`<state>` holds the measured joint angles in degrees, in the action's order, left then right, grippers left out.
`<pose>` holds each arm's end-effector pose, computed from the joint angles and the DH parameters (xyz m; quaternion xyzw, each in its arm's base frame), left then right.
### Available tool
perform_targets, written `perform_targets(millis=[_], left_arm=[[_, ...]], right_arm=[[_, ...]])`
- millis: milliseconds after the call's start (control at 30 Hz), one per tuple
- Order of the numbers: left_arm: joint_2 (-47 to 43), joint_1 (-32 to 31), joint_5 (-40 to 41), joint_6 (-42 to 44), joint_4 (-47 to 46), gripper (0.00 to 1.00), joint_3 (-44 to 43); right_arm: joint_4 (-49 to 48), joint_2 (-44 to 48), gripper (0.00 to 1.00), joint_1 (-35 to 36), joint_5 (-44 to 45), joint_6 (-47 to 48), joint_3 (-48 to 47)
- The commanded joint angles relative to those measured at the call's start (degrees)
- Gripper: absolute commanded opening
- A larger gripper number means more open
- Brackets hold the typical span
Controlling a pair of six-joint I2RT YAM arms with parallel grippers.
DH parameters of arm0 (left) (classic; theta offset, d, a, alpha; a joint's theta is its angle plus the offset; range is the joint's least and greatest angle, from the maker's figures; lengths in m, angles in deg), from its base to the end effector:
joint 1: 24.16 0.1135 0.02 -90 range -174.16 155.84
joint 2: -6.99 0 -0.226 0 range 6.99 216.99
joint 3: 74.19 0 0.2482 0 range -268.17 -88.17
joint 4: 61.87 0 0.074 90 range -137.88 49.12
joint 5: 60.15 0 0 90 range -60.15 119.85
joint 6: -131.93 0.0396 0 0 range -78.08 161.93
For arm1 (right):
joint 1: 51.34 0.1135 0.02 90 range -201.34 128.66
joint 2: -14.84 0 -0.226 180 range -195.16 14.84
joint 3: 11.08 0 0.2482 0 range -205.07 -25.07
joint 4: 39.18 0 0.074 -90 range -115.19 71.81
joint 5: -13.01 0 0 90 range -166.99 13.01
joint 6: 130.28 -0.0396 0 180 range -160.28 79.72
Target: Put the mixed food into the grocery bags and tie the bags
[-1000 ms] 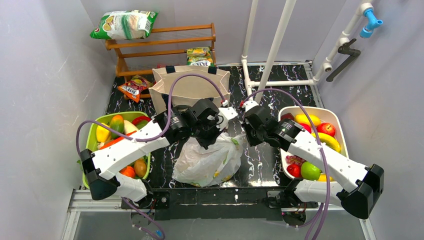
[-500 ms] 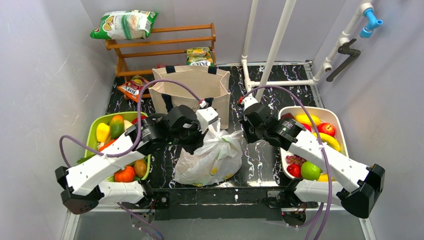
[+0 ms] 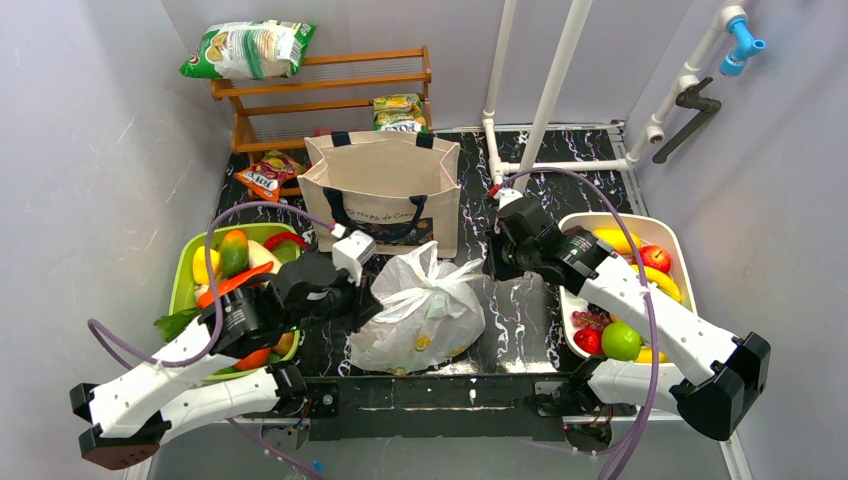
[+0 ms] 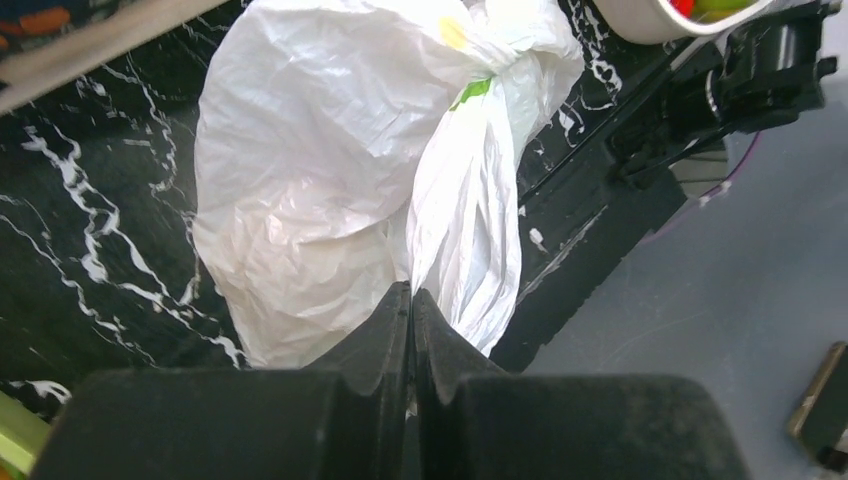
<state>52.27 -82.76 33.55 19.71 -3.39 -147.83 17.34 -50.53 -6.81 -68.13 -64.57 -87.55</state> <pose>0.0947 -0.1502 0.3350 0.2551 0.8278 -0.3021 0.3980 0.1816 0.1701 0.2861 -0.1333 0.9133 0.1547 0.3524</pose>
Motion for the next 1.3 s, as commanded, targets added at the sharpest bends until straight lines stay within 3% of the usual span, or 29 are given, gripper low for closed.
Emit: perform_targets(millis=[0, 167, 267, 500, 700, 800, 967, 1067, 1267], left_arm=[[-9.13, 0.6, 6.16, -9.04, 11.91, 0.0, 4.39], [-13.59, 0.6, 9.58, -15.19, 11.78, 0.0, 8.88], [-13.43, 0.55, 9.03, -14.6, 10.68, 0.0, 7.17], [-4.42, 0.59, 14.95, -6.08, 14.48, 0.0, -11.24], [2.9, 0.6, 15.79, 0.49, 12.42, 0.0, -23.05], [4.01, 0.62, 14.97, 0.95, 10.7, 0.0, -20.29], [-0.62, 0.6, 10.71, -1.09, 1.35, 0.0, -2.45], [-3.69, 0.6, 9.57, -5.02, -2.18, 0.0, 6.18], [-8.1, 0.6, 9.44, -11.31, -2.13, 0.0, 14.27]], right_arm=[[8.14, -0.12, 0.01, -5.56, 13.44, 2.36, 3.3], [7.71, -1.38, 0.01, -5.96, 11.67, 1.89, 3.39], [7.81, 0.07, 0.01, -5.89, 7.04, 3.86, 0.08], [9.72, 6.84, 0.01, -5.16, -4.08, 6.31, -15.37], [14.51, 8.09, 0.01, -3.62, -3.76, 6.33, -22.84], [14.93, 10.6, 0.01, -3.49, 3.07, 4.67, -18.93], [13.13, 15.83, 0.01, -3.49, 12.79, -0.75, -4.59], [11.5, 18.01, 0.01, -3.51, 13.89, -6.15, 3.11], [11.42, 18.78, 0.01, -3.58, 17.37, -16.91, 12.34]])
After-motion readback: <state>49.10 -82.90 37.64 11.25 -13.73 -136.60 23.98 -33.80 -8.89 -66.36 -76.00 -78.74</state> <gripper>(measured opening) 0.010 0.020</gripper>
